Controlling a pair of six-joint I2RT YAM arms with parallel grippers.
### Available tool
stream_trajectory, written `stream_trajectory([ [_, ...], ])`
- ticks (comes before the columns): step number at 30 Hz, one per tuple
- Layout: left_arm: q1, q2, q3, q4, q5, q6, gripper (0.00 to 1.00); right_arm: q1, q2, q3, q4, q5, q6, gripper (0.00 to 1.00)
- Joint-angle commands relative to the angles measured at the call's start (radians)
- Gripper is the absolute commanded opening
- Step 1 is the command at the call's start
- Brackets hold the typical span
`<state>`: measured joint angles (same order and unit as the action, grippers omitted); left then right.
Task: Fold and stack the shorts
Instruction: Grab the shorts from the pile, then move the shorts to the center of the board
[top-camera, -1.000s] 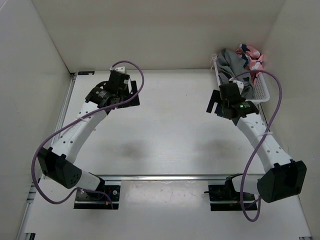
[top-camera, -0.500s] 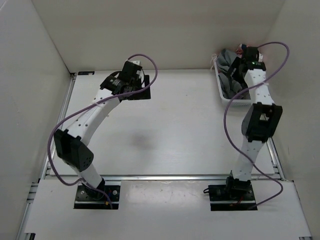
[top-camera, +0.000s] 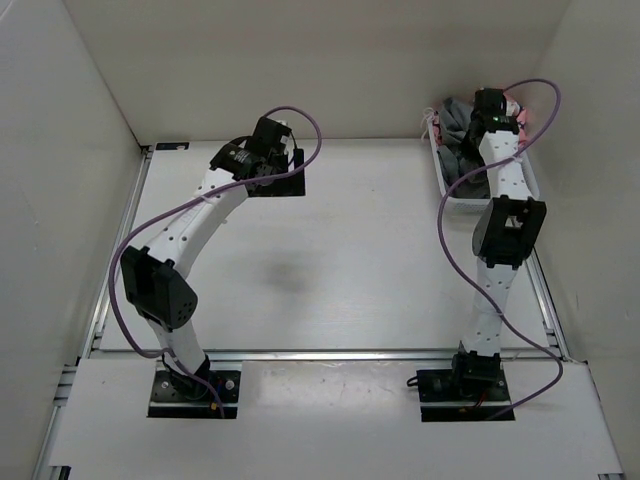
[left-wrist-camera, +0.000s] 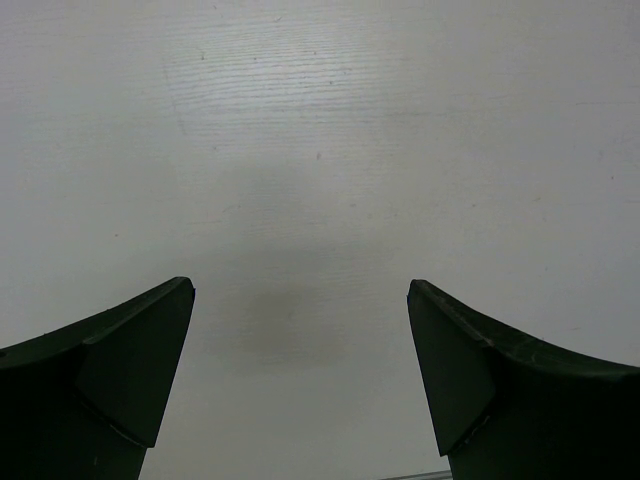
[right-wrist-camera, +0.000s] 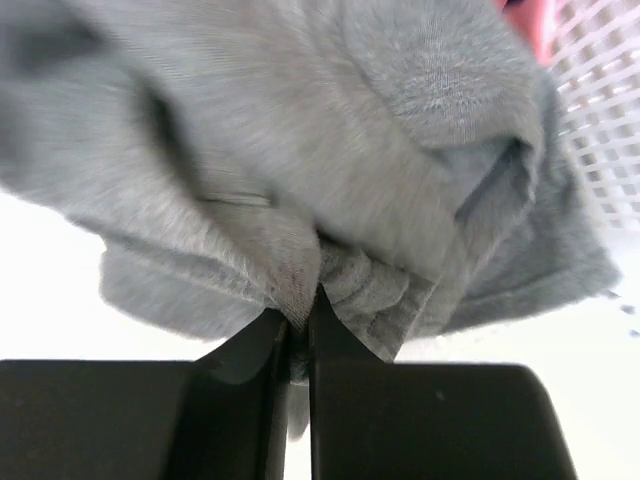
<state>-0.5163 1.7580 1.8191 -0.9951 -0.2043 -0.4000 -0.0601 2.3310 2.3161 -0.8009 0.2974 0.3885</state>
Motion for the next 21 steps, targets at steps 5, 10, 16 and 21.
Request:
stream_trajectory([
  [5, 0.007, -0.065, 0.032, -0.031, -0.035, 0.001, 1.0, 0.071, -0.344, 0.207, 0.072, -0.113, -0.08, 0.0],
  [10, 0.123, -0.123, 0.106, -0.122, -0.149, 0.019, 1.0, 0.138, -0.516, 0.2, 0.201, -0.354, -0.065, 0.0],
  [16, 0.35, -0.261, 0.106, -0.122, -0.075, -0.005, 1.0, 0.287, -0.598, 0.19, 0.238, -0.546, -0.034, 0.0],
  [21, 0.524, -0.305, 0.106, -0.122, 0.09, -0.028, 1.0, 0.434, -0.654, 0.099, 0.238, -0.596, -0.013, 0.0],
])
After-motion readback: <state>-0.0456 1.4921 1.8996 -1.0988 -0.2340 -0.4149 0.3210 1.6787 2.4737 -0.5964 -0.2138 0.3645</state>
